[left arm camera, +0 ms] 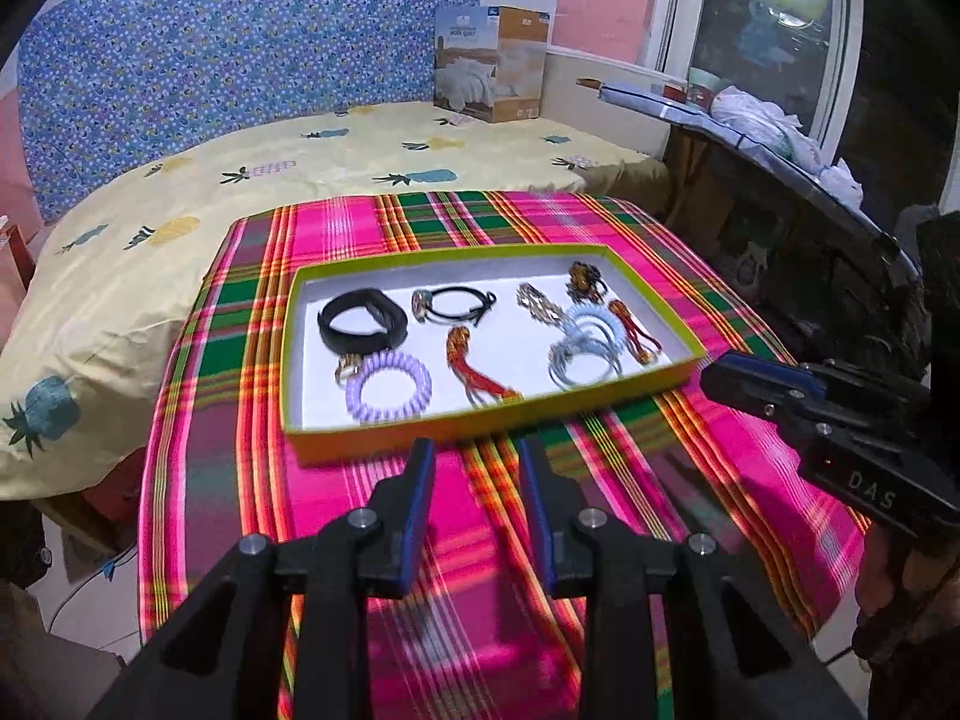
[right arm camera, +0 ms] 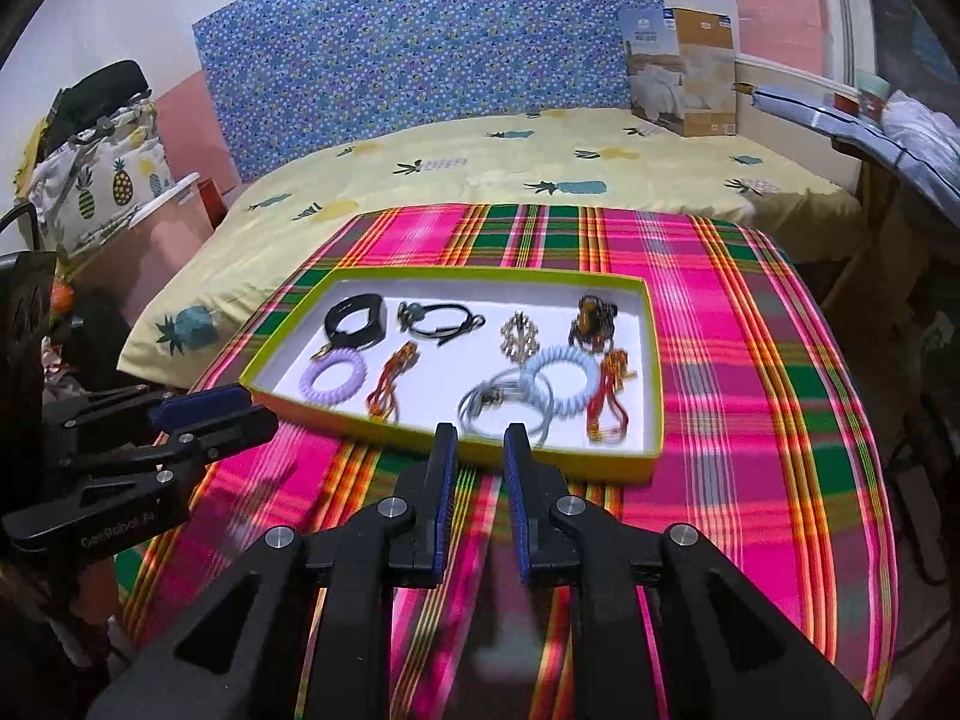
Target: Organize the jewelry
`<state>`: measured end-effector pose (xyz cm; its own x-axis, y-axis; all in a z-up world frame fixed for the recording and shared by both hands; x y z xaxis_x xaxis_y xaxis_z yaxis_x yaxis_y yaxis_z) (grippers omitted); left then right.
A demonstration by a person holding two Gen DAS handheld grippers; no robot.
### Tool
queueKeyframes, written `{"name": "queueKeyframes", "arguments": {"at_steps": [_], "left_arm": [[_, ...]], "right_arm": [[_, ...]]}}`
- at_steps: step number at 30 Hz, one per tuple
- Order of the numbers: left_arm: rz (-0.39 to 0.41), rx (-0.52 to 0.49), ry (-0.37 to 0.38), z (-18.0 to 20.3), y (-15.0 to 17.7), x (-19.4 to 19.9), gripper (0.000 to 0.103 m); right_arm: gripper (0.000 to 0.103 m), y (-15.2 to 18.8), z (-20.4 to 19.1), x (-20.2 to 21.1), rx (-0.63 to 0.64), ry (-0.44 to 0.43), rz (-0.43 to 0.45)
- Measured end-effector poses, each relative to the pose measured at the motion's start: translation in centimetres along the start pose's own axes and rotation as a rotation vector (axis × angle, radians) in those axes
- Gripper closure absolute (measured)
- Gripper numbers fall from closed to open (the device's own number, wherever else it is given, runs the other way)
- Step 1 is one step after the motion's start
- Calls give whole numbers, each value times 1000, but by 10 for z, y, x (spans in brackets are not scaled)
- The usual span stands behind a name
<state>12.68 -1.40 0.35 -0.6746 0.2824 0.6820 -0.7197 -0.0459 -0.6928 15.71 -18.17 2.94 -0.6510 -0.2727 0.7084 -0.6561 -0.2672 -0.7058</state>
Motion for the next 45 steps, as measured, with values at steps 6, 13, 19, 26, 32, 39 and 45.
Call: {"name": "queueKeyframes", "arguments": {"at_steps": [6, 13, 19, 26, 32, 39, 45], "left_arm": [[-3, 1, -8, 7, 22, 16, 73], [10, 0, -46, 13, 38, 31, 73], [15, -8, -60, 17, 47, 37, 73], [7, 10, -60, 14, 53, 36, 73], [-1, 13, -60, 13, 55, 33, 73], [-4, 18, -62, 12, 54, 30, 73], [-5, 19, -62, 11, 54, 29, 73]], "right_arm": [[87, 21, -12, 23, 10, 6, 13], [87, 41, -18, 41, 5, 22, 19], [87, 56, -23, 52, 3, 36, 15], [87, 62, -26, 51, 12, 45, 3], [87, 61, -27, 47, 16, 44, -4], [87, 61, -27, 43, 20, 47, -12], [87, 60, -27, 42, 25, 48, -12]]}}
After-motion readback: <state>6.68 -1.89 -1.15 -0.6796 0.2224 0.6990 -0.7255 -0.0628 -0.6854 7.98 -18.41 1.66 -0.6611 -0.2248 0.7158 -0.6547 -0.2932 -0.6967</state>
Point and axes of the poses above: each gripper's, at about its wrist camera, not at the fingertips, and x roughly against the way its jaws point, z to its right, y to its underside, the point moved 1 cm from there along -x, roughly the way its jaws point, and after that the axes turned 9 degrees about y, right-handed, at the moved point
